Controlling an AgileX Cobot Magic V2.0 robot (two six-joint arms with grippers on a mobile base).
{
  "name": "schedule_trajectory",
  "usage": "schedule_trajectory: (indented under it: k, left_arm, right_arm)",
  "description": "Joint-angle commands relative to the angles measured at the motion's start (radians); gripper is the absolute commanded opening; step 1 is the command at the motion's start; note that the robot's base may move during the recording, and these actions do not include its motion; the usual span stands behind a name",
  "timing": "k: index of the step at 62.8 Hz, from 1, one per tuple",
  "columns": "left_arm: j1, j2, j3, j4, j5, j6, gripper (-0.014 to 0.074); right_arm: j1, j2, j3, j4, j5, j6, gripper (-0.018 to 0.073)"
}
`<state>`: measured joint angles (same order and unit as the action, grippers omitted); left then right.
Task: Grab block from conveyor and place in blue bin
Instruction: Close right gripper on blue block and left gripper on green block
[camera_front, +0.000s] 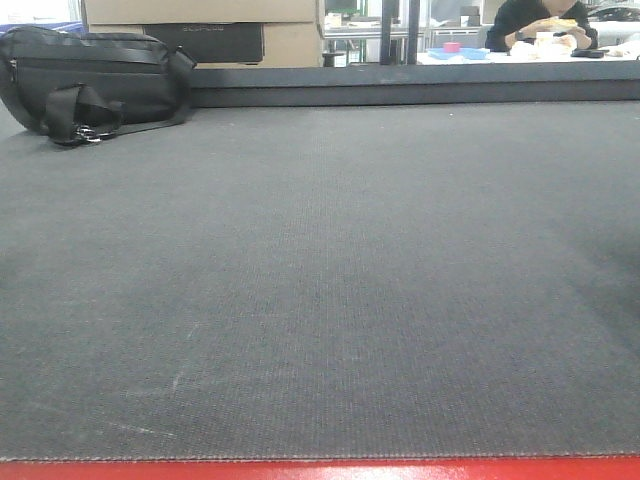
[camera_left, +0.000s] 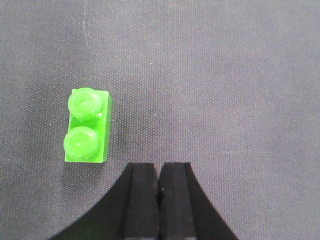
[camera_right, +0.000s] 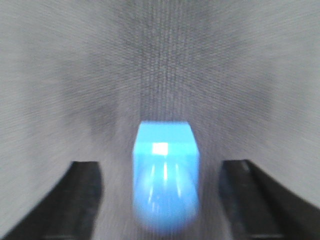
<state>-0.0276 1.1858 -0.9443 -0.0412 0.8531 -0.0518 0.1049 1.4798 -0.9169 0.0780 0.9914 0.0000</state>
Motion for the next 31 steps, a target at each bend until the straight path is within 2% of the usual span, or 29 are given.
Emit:
schedule_trajectory:
  k: [1, 6, 11, 20, 26, 31]
  left_arm:
    - [0.004, -0.003, -0.007, -0.011, -0.004, -0.004, -0.0111]
    - [0.004, -0.003, -0.007, -0.015, -0.004, -0.004, -0.0111]
    - [0.004, -0.003, -0.007, -0.029, 0.008, -0.006, -0.0111]
    - [0.011, 0.003, -0.021, -0.035, 0.099, -0.048, -0.0111]
    - [0.038, 0.029, -0.06, -0.035, 0.191, -0.05, -0.0111]
    - [0.055, 0.055, -0.095, -0.019, 0.223, -0.043, -0.0111]
  right_arm:
    - [-0.004, 0.016, 0.022, -0.01, -0.068, 0.0, 0.0314]
    - [-0.004, 0.021, 0.022, -0.013, -0.106, 0.0, 0.0253]
    - [-0.004, 0.021, 0.02, -0.013, -0.105, 0.0, 0.0142]
    - [-0.004, 0.021, 0.02, -0.013, -0.049, 0.0, -0.0171]
    - [-0.004, 0.011, 0.02, -0.013, -0.046, 0.0, -0.016]
    - [-0.004, -0.012, 0.01, -0.011, -0.038, 0.0, -0.0162]
